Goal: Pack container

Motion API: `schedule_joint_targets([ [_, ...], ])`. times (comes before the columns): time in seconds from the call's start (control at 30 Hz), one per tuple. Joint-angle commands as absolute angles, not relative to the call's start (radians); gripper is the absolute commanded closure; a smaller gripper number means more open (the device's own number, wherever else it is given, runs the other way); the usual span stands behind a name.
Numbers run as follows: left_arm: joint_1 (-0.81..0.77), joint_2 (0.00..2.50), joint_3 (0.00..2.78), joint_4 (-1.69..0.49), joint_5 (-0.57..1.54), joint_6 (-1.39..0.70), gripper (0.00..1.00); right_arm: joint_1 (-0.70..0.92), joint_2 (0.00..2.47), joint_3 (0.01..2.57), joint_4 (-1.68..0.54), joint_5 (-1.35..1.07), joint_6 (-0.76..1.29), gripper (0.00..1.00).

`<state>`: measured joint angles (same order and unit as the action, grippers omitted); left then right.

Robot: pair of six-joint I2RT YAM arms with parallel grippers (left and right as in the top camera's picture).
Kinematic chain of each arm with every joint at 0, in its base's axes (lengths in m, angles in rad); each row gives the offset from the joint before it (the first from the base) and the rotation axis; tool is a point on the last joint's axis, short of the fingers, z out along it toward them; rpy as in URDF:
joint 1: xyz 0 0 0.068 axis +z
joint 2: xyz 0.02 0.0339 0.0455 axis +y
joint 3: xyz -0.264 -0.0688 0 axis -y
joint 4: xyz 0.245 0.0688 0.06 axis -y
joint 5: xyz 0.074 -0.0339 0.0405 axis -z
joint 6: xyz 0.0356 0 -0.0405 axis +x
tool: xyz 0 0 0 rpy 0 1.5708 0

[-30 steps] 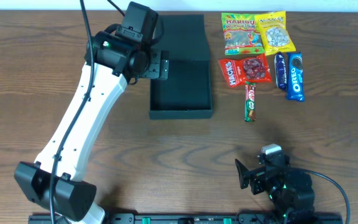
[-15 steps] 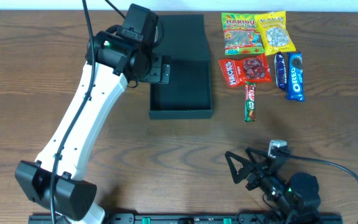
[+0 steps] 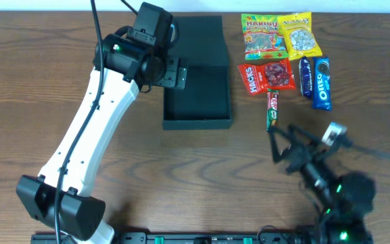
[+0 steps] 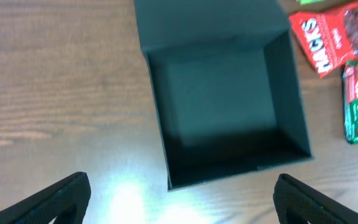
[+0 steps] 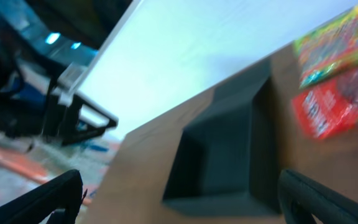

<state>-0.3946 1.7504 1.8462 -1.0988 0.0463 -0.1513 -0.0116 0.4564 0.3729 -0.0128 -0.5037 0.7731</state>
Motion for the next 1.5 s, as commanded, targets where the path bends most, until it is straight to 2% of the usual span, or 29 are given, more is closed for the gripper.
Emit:
schedule_joint_targets([
  [0.0,-0.393,1.756,1.847,-1.072,0.043,-0.126,0.05,-0.086,0.674,0.558,-0.016,-0.606,0.595,0.01],
  [0.23,-0.393,1.756,1.847,-1.022,0.044,-0.126,0.05,-0.102,1.257,1.038,-0.215,-0.571,0.327,0.01],
  [0.5,-0.393,1.756,1.847,-1.019,0.042,-0.126,0.05,-0.027,1.838,1.584,-0.476,-0.264,0.174,0.01],
  [0.73,-0.393,1.756,1.847,-1.021,0.042,-0.088,0.05,0.064,2.133,1.838,-0.470,-0.063,0.151,0.01],
  [1.03,-0.393,1.756,1.847,-1.021,0.043,-0.023,0.05,0.091,2.422,2.031,-0.445,-0.011,0.149,0.01],
  [1.13,-0.393,1.756,1.847,-1.021,0.042,-0.021,0.05,0.097,2.464,2.041,-0.419,-0.010,0.149,0.08],
  [1.33,-0.393,1.756,1.847,-1.021,0.043,-0.017,0.05,0.113,2.520,2.041,-0.400,0.010,0.152,0.15],
  [1.43,-0.393,1.756,1.847,-1.021,0.042,-0.002,0.05,0.115,2.534,2.041,-0.400,0.038,0.151,0.29],
  [1.47,-0.393,1.756,1.847,-1.021,0.042,-0.002,0.05,0.115,2.538,2.041,-0.401,0.043,0.151,0.37],
])
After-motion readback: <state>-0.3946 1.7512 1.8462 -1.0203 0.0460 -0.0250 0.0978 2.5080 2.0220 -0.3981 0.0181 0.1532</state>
